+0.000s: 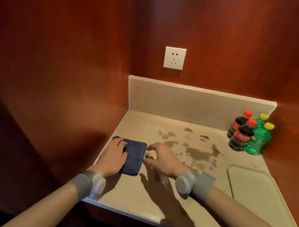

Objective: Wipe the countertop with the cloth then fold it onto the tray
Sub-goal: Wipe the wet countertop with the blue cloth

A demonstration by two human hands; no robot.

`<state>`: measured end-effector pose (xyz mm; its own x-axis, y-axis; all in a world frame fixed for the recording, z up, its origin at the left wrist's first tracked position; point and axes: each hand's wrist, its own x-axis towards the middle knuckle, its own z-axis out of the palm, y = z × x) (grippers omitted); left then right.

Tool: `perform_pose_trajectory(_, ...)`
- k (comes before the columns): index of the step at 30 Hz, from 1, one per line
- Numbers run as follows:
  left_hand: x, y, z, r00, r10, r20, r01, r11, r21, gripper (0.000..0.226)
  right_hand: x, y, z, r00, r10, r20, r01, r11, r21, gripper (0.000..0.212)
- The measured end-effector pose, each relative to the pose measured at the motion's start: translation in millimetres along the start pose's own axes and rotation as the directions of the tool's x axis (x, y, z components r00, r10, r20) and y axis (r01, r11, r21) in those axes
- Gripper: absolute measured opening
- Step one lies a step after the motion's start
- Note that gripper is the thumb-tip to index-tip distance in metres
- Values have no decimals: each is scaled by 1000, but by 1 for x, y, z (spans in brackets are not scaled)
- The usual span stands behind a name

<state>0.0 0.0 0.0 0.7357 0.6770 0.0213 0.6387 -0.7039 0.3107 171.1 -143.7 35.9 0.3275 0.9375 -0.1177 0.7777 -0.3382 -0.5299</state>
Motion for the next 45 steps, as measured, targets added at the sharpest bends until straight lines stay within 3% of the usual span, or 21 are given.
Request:
perform_pose_trajectory(8,-9,-14,20,993,32,114,-55,978,204,62,17,-12,42,988,-86,126,103,985,-136,70)
perform_pose_trajectory(14,-5,-29,44,979,11,204,-46,985,169,67,29,-22,66,972,-54,227,110,964,-242,70)
perform_pose_trajectory(25,1,-35,58,982,52,182,-92,971,219,69,40,-15,82,980,-21,200,101,912,-397,74)
perform_pose_trajectory(33,12,-30,53,980,41,195,-87,969,231,70,54,-13,82,978,-27,206,146,797,-586,72)
perform_pose_trajectory(45,60,-24,47,973,30,230,-78,977,199,68,93,-2,63,982,3,189,112,796,-595,71)
